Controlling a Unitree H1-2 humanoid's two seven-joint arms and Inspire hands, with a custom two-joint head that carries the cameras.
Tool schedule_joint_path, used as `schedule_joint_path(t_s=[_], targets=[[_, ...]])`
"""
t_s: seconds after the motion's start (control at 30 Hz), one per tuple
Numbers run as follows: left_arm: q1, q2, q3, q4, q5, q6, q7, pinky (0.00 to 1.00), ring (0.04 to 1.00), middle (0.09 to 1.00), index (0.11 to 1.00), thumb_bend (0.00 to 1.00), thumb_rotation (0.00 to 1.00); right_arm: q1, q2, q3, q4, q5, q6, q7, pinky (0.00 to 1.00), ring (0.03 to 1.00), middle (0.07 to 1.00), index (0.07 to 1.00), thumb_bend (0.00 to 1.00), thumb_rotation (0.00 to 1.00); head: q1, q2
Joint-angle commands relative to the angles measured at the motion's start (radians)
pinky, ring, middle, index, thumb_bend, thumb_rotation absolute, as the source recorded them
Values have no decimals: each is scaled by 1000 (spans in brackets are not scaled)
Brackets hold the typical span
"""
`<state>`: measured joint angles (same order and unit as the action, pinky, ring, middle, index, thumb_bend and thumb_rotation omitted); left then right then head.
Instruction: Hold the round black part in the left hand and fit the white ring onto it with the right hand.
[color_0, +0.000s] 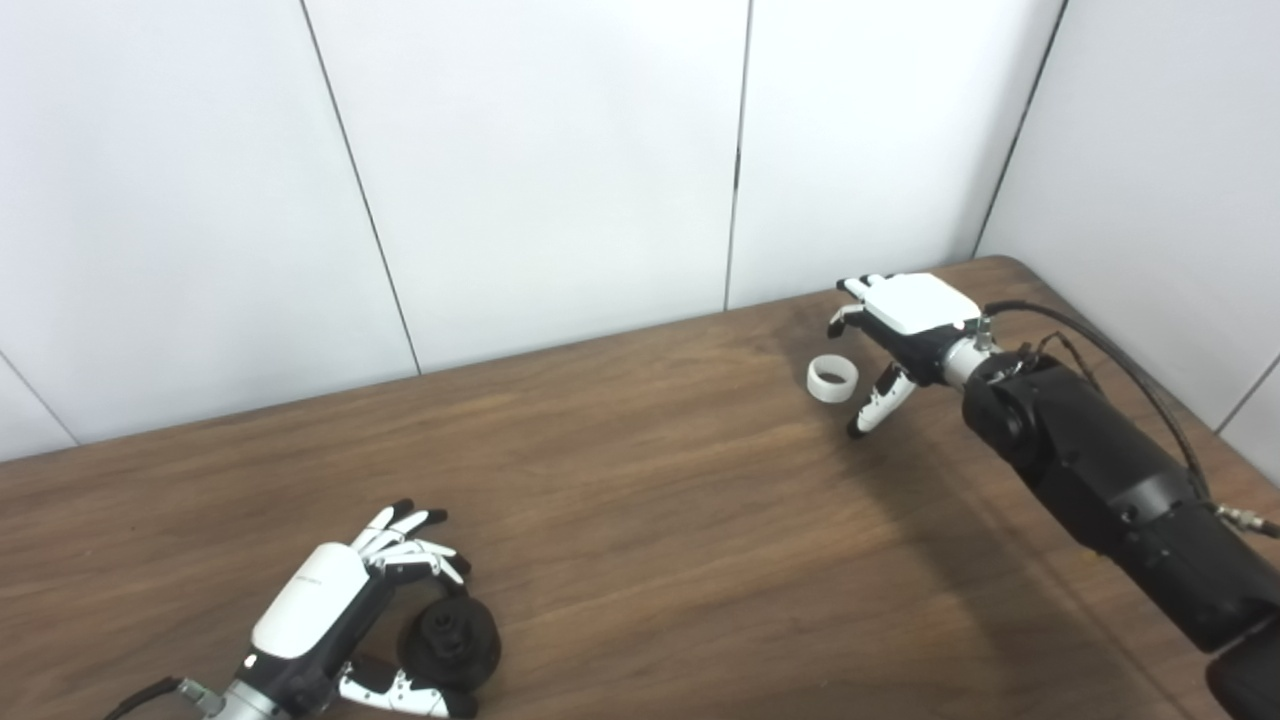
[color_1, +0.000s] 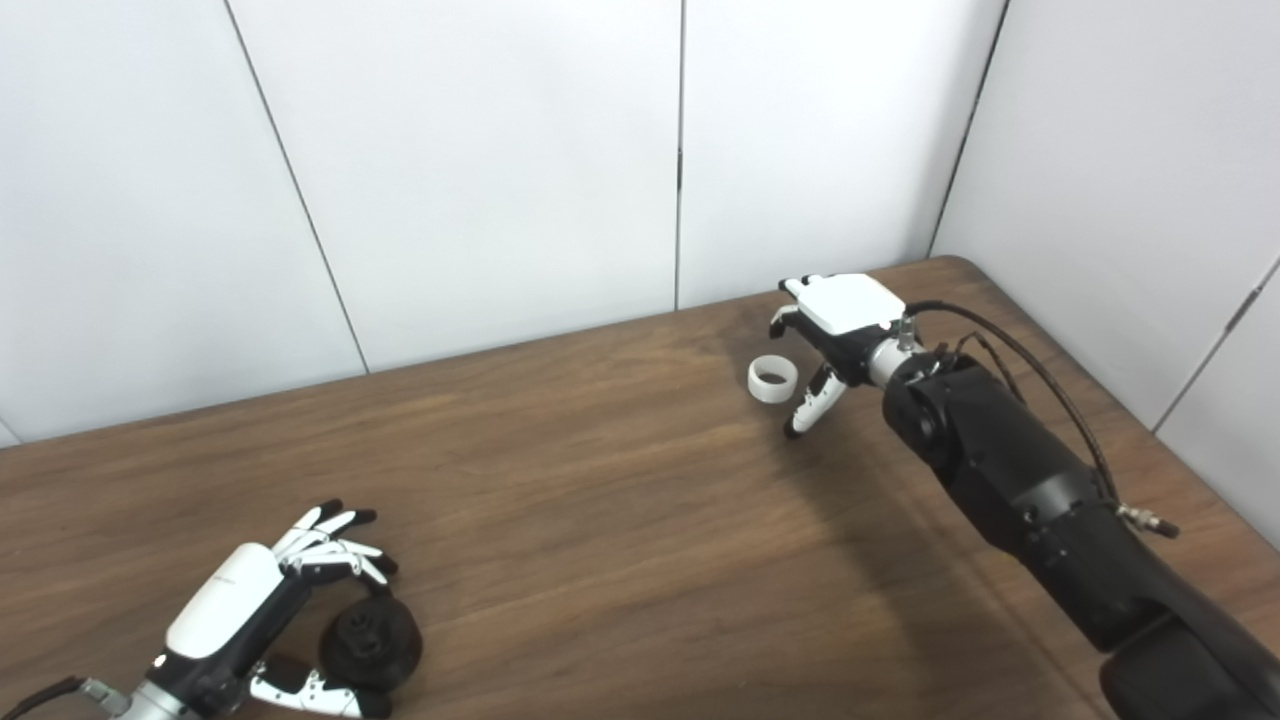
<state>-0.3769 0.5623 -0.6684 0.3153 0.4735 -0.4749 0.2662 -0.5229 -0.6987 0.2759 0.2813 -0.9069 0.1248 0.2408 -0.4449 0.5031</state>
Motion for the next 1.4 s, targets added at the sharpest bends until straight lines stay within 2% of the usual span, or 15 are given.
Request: schedule_joint_path(t_s=[0.0,0.33,0.5,0.73,0.97,1.2,1.37], targets=[[28,16,-1,-2,-5,5,7,1000,924,703,483,524,58,-35,-12,-19,-28,1,7,-27,1000,1000,997,783,959,361,-2,1],[30,17,4,-8,-7,5,-4,1000,926,703,483,524,57,-17,-6,-31,-18,13,5,-54,1000,1000,986,769,921,367,3,-2],[29,23,-4,-9,-5,5,13,1000,918,698,483,524,57,-22,-3,-29,-5,13,2,-65,1000,1000,982,769,905,379,3,-3],[43,25,12,-36,-9,5,-14,1000,928,700,483,524,58,-47,-2,-19,31,22,-10,-68,1000,1000,979,770,888,392,11,-9],[56,19,26,-57,7,5,-28,1000,921,699,482,524,59,-88,5,-11,66,25,-4,-56,1000,1000,989,778,880,388,15,-9],[75,4,52,-78,19,5,-49,1000,919,697,482,524,59,-126,-3,-6,109,51,-34,-47,1000,1000,980,778,906,409,19,-1],[79,-1,55,-87,18,5,-51,1000,919,696,482,524,58,-154,-13,1,118,76,-33,8,1000,1000,967,774,943,398,24,6]])
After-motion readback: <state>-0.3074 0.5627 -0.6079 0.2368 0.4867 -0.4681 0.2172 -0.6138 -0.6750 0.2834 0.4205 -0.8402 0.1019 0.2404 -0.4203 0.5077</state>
